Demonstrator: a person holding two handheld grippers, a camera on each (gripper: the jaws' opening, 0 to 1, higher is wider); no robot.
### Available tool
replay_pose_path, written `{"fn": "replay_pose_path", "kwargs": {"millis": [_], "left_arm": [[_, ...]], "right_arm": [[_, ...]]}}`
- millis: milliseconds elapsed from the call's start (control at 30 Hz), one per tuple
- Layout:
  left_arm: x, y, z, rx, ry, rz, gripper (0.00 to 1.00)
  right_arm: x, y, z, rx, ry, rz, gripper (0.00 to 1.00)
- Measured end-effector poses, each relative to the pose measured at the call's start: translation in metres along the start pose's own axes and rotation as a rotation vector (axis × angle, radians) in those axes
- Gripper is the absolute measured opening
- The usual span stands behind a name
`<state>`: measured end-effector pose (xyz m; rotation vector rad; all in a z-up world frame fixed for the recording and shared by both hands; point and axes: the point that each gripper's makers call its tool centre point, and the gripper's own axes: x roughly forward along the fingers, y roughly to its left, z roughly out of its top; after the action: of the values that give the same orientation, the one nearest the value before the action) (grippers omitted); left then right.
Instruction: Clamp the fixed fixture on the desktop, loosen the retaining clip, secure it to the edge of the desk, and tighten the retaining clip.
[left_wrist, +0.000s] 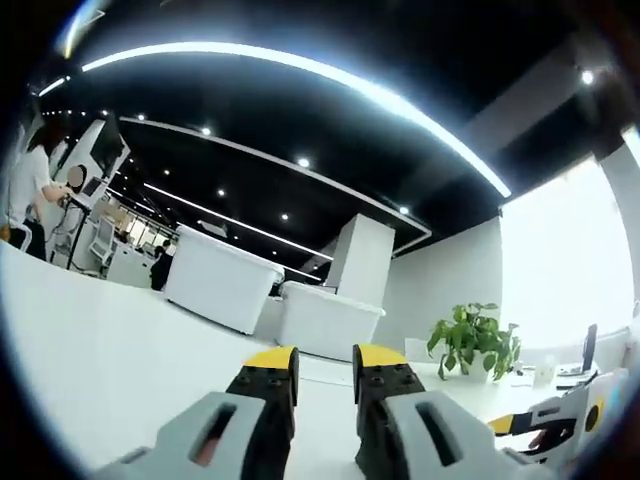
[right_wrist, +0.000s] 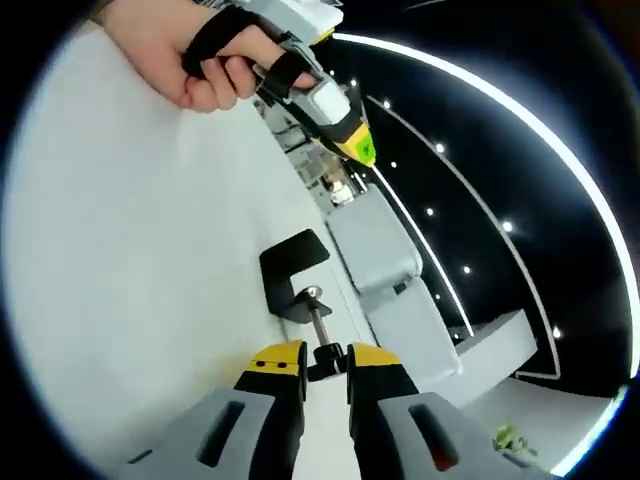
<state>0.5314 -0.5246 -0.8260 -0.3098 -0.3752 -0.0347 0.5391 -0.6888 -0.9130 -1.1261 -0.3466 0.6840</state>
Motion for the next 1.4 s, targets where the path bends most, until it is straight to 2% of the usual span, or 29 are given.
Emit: {"fn": "replay_pose_path", "kwargs": {"millis": [400, 533, 933, 1100, 1400], "left_arm": [[-0.002, 0.000, 0.001, -0.017, -0.003, 0.002, 0.22], [-0.003, 0.000, 0.001, -0.019, -0.003, 0.002, 0.22], [-0.007, -0.004, 0.001, -0.032, -0.001, -0.001, 0.20], [-0.009, -0.009, 0.000, -0.026, 0.006, -0.013, 0.18], [-0.013, -0.012, 0.001, -0.027, 0.002, -0.018, 0.19]], "right_arm": [[0.006, 0.005, 0.006, -0.040, 0.025, 0.037, 0.20], [0.008, 0.007, 0.007, -0.080, 0.038, 0.044, 0.20], [0.015, 0.007, 0.005, -0.132, 0.081, 0.044, 0.20], [0.019, 0.002, -0.003, -0.113, 0.142, 0.015, 0.20], [0.020, 0.002, -0.004, -0.133, 0.167, 0.010, 0.21]]}}
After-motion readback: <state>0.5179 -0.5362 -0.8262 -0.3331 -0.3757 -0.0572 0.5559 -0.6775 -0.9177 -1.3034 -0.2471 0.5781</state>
